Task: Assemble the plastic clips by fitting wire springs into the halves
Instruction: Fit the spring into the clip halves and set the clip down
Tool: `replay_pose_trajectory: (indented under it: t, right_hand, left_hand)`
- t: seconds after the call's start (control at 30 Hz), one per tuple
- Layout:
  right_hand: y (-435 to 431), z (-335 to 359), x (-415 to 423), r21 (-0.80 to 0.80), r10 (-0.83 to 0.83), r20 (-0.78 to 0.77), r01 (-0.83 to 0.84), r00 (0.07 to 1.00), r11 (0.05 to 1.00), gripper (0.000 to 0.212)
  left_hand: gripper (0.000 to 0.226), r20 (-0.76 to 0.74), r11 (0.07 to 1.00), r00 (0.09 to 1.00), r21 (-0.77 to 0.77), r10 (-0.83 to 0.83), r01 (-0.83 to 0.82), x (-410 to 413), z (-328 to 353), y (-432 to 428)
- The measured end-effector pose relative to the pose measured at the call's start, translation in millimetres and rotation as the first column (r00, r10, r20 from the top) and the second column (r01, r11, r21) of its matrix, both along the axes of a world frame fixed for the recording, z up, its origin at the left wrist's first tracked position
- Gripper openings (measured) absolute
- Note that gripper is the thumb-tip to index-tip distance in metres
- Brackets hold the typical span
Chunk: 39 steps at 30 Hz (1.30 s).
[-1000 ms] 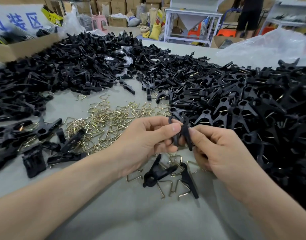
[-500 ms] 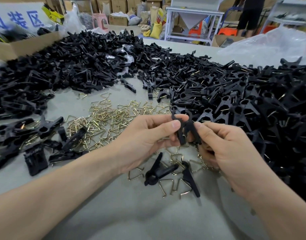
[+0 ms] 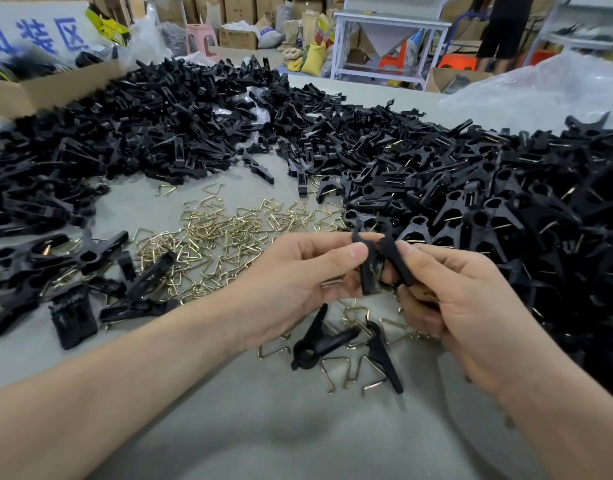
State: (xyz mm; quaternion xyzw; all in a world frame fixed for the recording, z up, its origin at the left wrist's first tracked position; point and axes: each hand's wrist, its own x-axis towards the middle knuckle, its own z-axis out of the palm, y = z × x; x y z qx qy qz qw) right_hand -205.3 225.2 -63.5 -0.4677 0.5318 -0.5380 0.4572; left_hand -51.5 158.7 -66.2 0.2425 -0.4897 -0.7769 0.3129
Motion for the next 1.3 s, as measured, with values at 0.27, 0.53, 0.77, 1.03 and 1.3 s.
replay_pose_trajectory:
  t: [0.27, 0.53, 0.77, 1.03, 1.3]
  right_hand:
    - [0, -1, 2, 0.005, -0.022, 0.031, 0.022, 0.999, 1.0, 0.037]
    - [2, 3, 3, -0.007, 0.013, 0.068, -0.012, 0.998, 1.0, 0.038]
    - [1, 1, 5, -0.037, -0.057, -0.046, 0.056, 0.997, 0.998, 0.041]
    - [1, -1, 6, -0.02, 0.01, -0.006, -0.01, 1.0, 1.0, 0.034]
    - [-3, -1, -3, 0.012, 0.066, -0.003, -0.066, 0.998, 0.998, 0.059]
  left_hand:
    - [0.037, -0.016, 1.0, 1.0, -0.003, 0.005, -0.005, 0, 0, 1]
    - [0.033, -0.052, 1.0, 0.998, -0.011, 0.025, -0.025, 0, -1, -1]
    - [0.035, -0.059, 1.0, 0.998, -0.006, 0.016, -0.017, 0, -1, -1]
    - [0.038, -0.022, 0.998, 0.999, -0.064, -0.024, 0.023, 2, -2, -1]
    - [0.035, -0.018, 0.997, 0.999, -0.057, -0.049, 0.048, 3, -2, -2]
